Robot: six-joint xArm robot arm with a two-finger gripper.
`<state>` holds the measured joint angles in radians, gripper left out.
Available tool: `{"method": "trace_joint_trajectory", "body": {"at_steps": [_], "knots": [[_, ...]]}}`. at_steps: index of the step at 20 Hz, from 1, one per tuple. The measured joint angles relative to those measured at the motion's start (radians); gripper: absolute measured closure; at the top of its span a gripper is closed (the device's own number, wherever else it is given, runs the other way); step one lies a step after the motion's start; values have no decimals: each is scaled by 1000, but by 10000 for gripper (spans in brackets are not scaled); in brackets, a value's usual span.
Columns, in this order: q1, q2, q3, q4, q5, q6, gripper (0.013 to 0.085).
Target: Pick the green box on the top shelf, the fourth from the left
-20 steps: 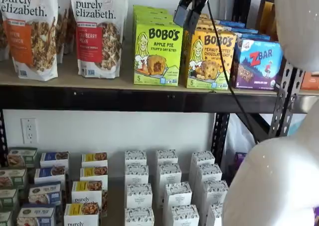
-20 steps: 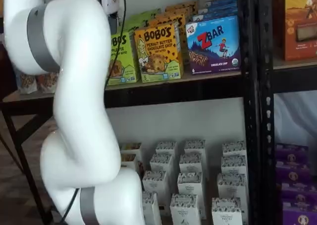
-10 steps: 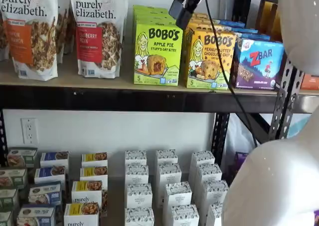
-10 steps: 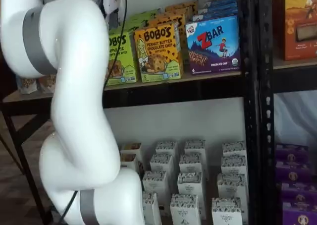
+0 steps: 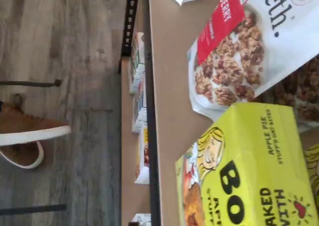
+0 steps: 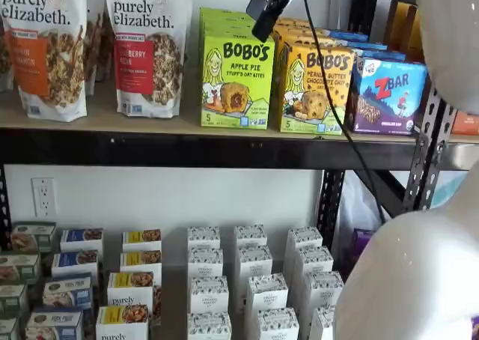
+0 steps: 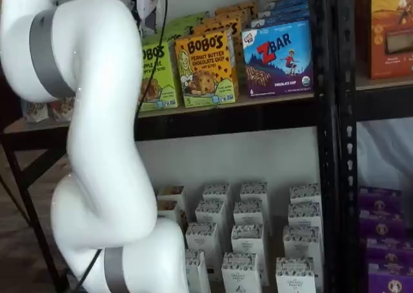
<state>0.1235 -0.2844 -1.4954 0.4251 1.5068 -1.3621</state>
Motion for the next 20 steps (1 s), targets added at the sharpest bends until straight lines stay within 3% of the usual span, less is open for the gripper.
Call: {"method": "trace_joint_trajectory", "body": {"at_steps": [20], "knots": [[-26,84,-15,-48,-57,-57,130]]}}
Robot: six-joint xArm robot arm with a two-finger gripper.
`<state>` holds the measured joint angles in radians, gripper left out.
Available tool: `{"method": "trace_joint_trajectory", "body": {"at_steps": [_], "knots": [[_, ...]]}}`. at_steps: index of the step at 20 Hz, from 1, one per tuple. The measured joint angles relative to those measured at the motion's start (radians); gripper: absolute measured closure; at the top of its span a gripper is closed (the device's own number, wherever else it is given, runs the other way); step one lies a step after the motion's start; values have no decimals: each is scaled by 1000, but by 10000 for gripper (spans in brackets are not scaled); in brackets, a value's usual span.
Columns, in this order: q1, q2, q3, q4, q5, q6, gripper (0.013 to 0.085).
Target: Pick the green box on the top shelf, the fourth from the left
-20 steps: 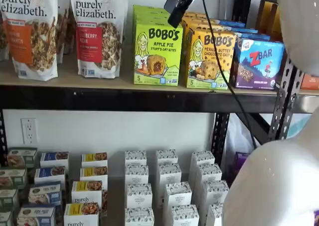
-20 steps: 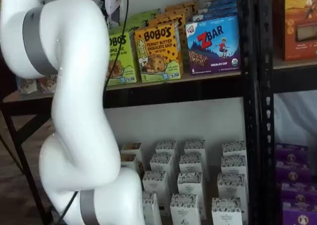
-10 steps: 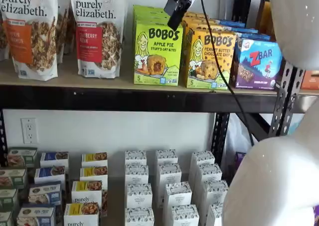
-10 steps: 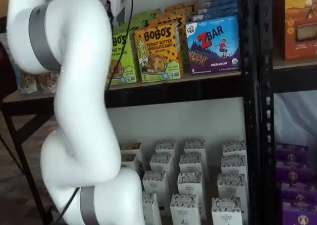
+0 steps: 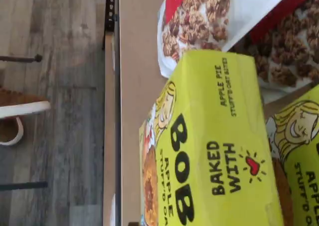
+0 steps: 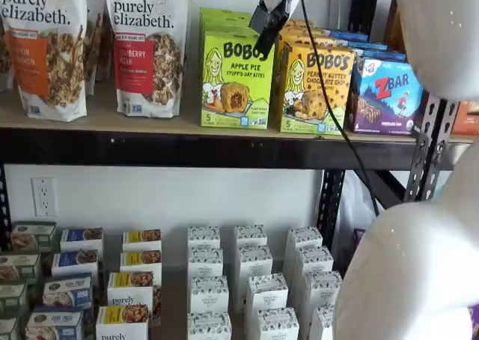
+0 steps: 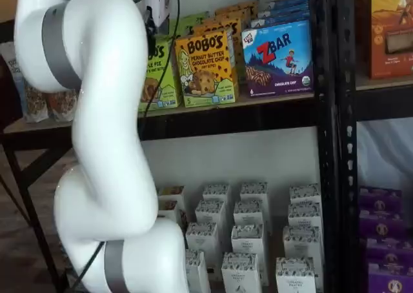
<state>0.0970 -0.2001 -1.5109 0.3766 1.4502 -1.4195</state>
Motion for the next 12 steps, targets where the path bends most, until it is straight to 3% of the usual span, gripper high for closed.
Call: {"method": "trace_joint_trajectory", "body": {"at_steps": [12], "knots": [[39,12,22,-71,-6,19,130]]}}
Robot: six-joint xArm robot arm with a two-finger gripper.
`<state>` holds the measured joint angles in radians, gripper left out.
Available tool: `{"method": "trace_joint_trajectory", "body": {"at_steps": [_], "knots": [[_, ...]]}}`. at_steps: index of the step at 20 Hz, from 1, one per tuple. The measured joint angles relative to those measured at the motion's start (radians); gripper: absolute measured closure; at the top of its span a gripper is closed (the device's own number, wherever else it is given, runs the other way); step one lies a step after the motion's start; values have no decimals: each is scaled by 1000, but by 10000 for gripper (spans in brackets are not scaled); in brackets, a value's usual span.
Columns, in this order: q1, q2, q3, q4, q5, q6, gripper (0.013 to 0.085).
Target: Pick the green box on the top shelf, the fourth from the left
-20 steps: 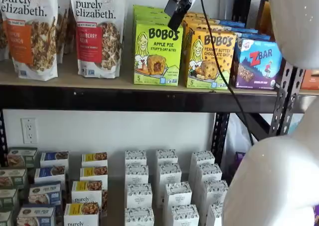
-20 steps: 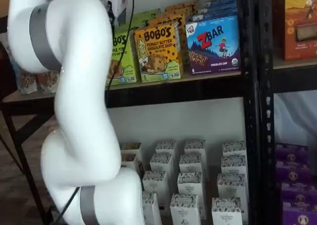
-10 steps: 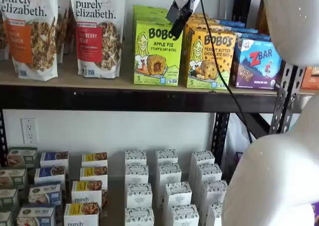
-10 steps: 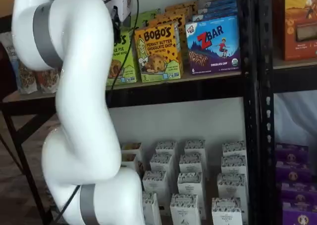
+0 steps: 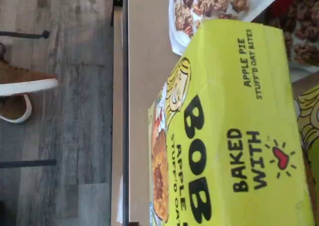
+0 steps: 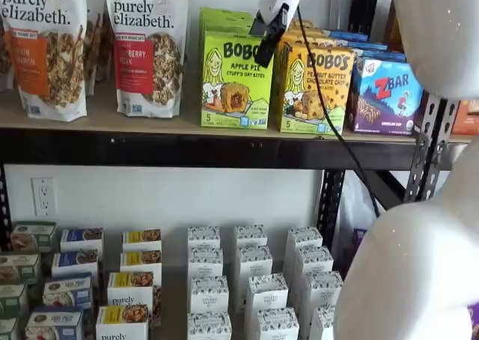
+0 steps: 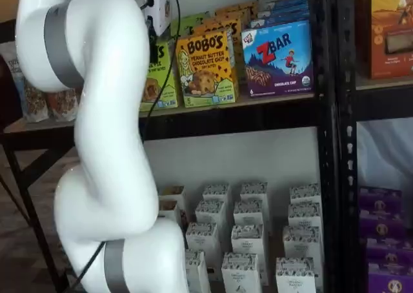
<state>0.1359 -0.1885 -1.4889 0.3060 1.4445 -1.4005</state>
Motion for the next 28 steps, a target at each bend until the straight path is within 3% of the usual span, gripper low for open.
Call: {"method": "trace_joint_trajectory", "body": {"at_steps": [13,25,27,28], "knots": [[40,1,17,-69,0,31,130],[51,-2,30,-86,-11,39,130],[51,-2,29,-79,-9,39,210],[50,-2,29,-76,-8,38,210]]}}
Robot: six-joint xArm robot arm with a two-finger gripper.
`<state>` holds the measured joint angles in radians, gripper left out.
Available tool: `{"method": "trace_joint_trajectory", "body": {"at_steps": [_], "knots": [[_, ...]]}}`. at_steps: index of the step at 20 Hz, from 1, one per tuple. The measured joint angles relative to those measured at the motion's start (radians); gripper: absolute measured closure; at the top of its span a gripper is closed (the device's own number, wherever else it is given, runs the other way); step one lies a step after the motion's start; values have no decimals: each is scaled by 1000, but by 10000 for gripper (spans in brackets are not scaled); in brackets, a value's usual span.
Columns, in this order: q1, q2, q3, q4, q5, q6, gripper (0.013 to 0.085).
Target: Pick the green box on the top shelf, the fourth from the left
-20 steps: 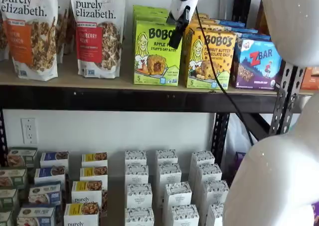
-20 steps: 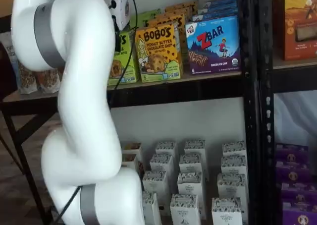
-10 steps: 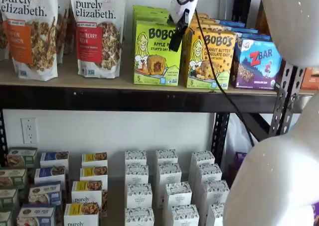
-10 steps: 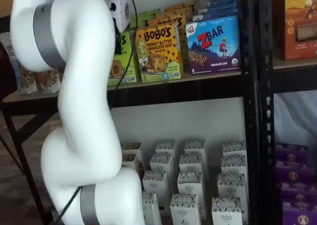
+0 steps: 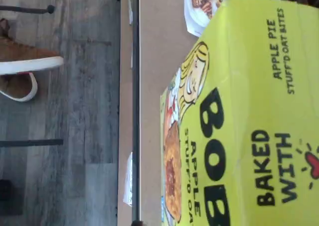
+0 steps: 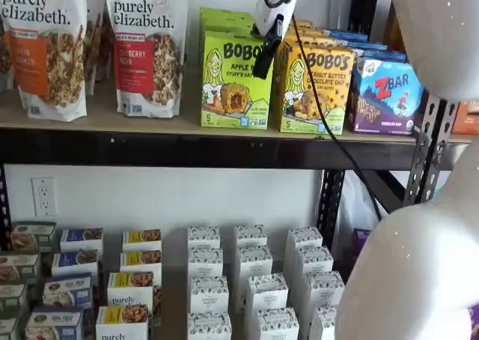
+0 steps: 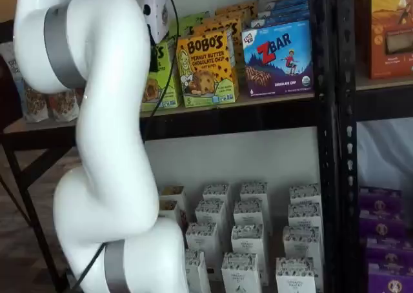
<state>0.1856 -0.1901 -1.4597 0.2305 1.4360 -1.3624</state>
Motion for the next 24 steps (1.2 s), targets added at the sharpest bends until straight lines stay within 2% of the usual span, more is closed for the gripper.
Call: {"method": "trace_joint_trajectory", "body": {"at_steps": [1,4,5,6,7,8,10,11,12,24], "knots": [[-1,0,-1,4,0,0,250],[-1,1,-5,9,2,0,290],[-1,1,-6,10,4,0,330],[-1,2,-8,10,5,1,330],[-1,3,-9,10,6,1,370],[-1,3,-10,10,7,1,370],[0,4,-12,11,9,2,450],[-1,5,-13,13,10,1,450],[-1,5,-13,14,11,1,490],[-1,7,-15,9,10,1,490]]}}
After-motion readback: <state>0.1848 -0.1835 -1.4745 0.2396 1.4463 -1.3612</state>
